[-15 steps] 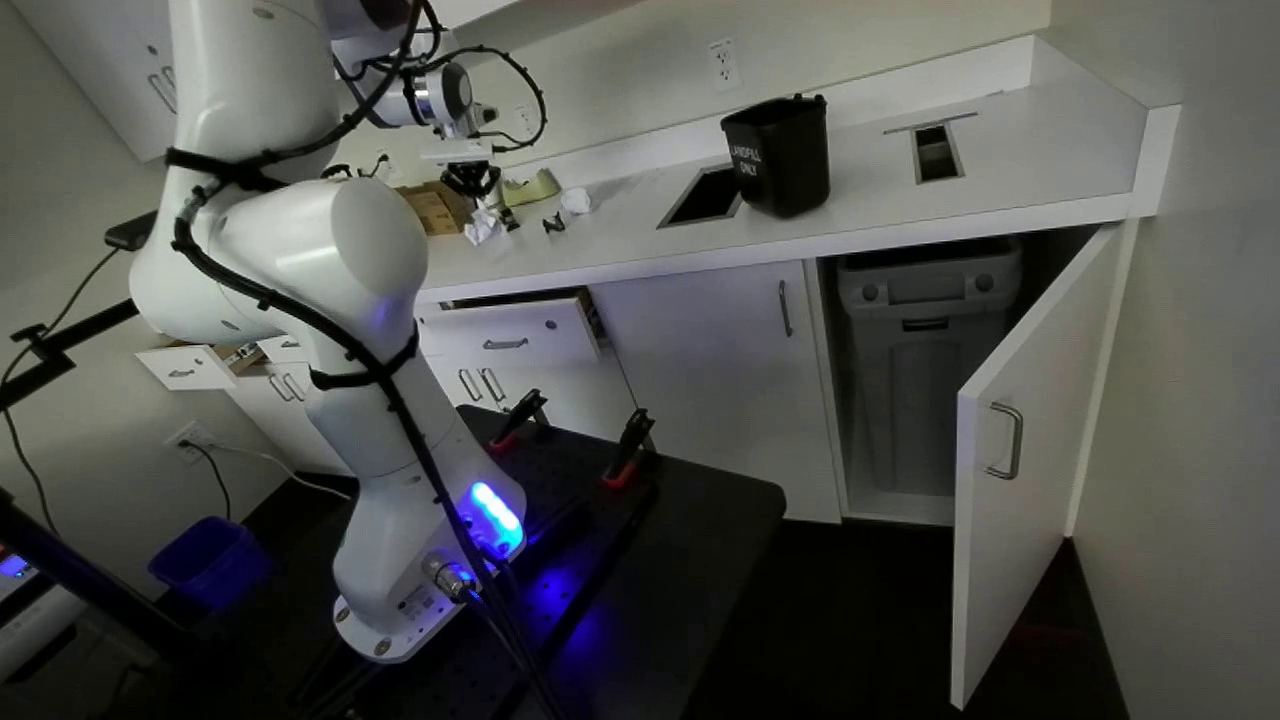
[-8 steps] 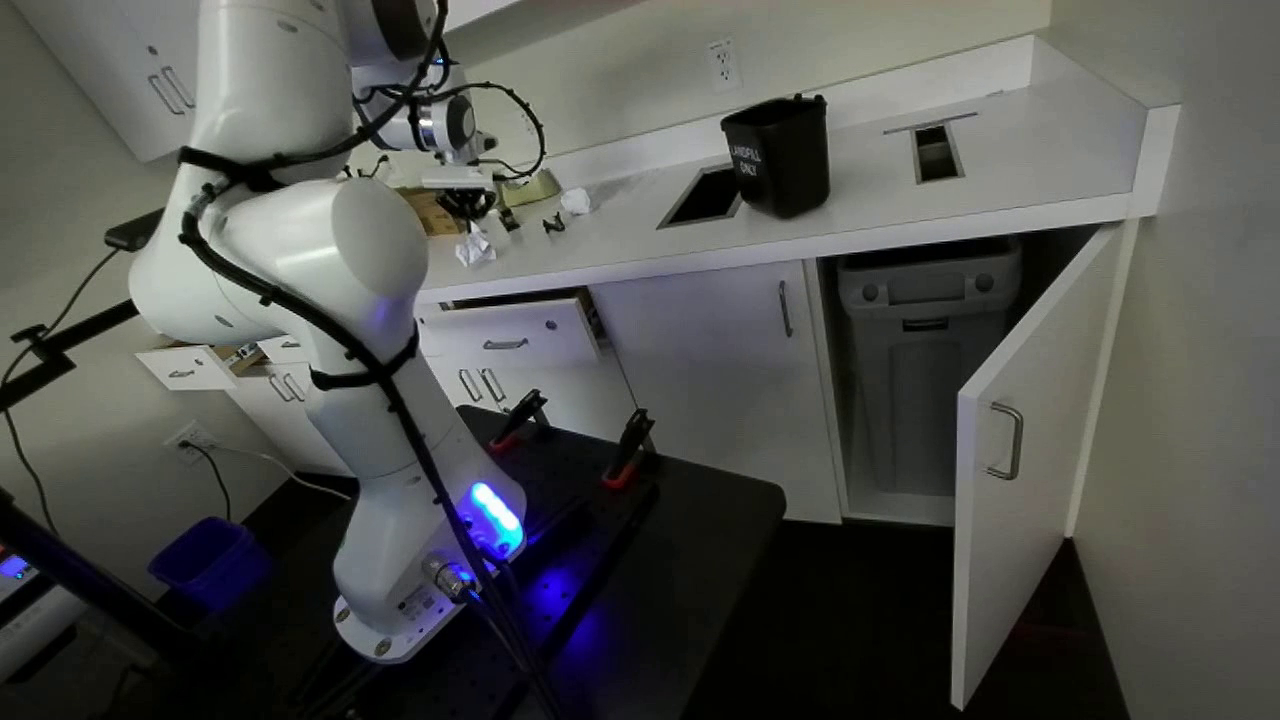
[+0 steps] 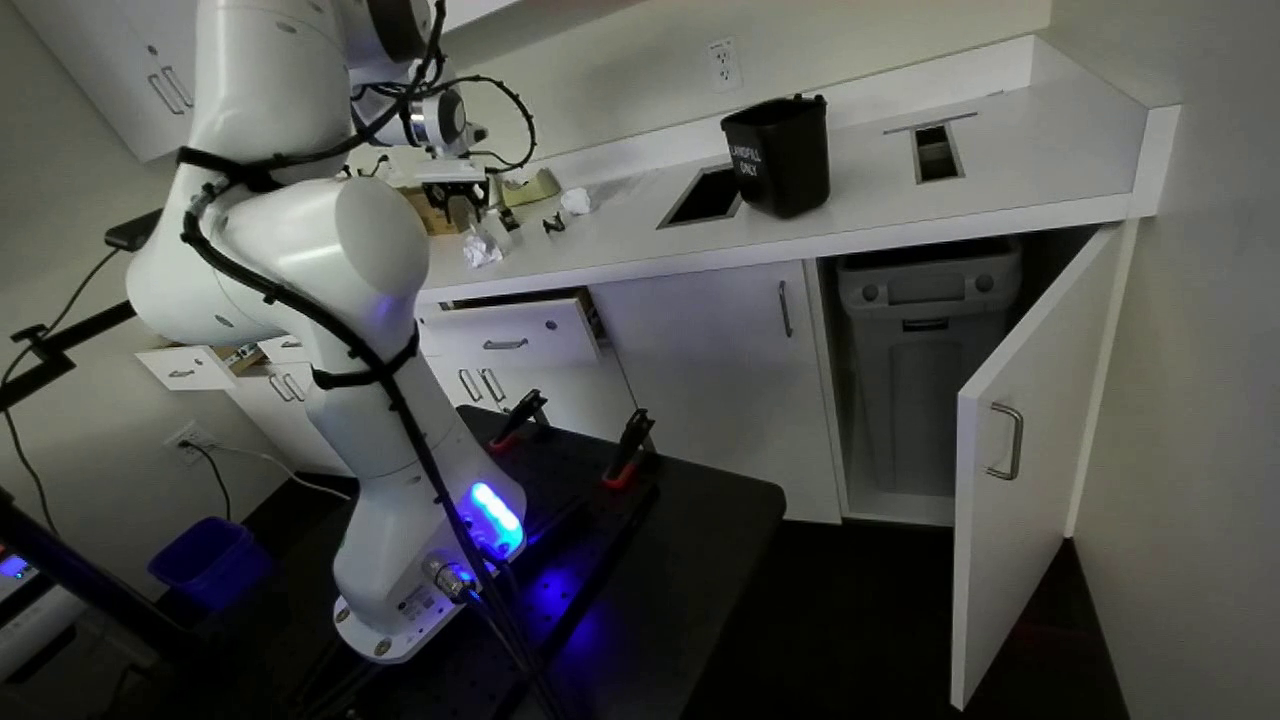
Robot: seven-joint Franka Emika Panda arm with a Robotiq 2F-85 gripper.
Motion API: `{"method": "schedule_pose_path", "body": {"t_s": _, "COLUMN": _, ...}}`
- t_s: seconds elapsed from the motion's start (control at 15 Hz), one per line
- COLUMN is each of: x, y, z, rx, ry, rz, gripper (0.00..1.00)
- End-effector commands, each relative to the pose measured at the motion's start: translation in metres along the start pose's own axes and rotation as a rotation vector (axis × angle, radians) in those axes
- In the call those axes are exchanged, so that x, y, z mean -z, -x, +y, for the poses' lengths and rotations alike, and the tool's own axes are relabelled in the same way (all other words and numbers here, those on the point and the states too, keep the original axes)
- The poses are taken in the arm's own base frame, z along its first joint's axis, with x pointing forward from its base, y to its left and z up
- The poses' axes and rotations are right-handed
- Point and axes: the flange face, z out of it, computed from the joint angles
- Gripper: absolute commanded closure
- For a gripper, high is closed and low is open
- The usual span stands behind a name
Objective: Move the crumpled paper to the left
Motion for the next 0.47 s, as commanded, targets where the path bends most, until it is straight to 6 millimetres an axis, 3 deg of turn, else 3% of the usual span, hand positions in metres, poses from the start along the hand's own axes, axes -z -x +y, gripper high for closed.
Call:
{"method": "schedule_pose_path", "body": {"t_s": 0.0, "x": 0.042, "y": -0.009, "z": -0.027, "rx": 0.034, "ry": 0.057, "rz": 0.045, "gripper": 0.01}}
{"method": "schedule_pose_path", "body": {"t_s": 0.4, "x": 0.084, "y": -0.017, "z": -0.047, "rx": 0.063, "ry": 0.158, "rz": 0.077, "gripper": 0.0}}
